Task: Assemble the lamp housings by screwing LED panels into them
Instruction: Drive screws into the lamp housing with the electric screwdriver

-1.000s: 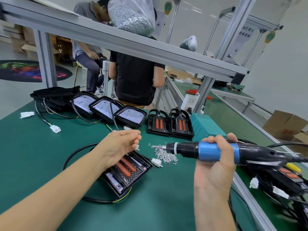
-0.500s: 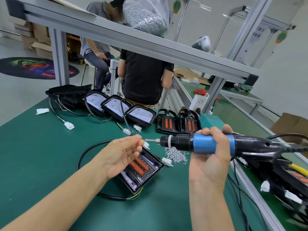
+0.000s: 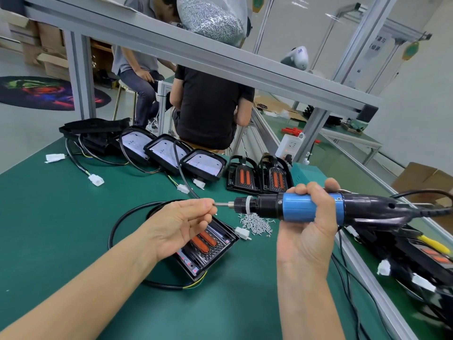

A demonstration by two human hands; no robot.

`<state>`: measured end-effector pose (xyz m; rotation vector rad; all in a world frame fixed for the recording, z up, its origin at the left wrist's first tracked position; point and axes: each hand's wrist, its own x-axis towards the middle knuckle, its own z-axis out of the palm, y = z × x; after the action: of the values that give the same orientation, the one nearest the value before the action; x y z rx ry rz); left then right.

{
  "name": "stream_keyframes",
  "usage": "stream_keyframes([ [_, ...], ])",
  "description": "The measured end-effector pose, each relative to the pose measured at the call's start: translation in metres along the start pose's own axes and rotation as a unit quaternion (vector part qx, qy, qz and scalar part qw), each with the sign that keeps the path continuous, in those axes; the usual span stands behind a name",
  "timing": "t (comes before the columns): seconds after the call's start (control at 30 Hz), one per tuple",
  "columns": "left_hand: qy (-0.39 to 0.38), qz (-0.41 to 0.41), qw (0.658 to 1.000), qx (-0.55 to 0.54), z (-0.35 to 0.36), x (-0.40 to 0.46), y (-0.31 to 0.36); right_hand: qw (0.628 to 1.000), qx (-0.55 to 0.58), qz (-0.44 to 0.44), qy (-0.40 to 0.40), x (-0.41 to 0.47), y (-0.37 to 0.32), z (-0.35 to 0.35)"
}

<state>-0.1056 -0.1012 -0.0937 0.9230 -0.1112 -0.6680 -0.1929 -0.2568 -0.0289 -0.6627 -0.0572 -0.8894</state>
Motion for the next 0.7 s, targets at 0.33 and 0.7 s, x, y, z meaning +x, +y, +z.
stream_keyframes([
  [0.33, 0.072, 0.194, 0.866, 0.456, 0.002, 0.004, -0.020, 0.990, -0.135, -0.041, 0.014, 0.004, 0.004, -0.025],
  [0.7, 0.087, 0.188, 0.684, 0.699, 0.007, 0.018, -0.019, 0.983, -0.178, -0.034, 0.013, 0.008, 0.014, -0.043],
])
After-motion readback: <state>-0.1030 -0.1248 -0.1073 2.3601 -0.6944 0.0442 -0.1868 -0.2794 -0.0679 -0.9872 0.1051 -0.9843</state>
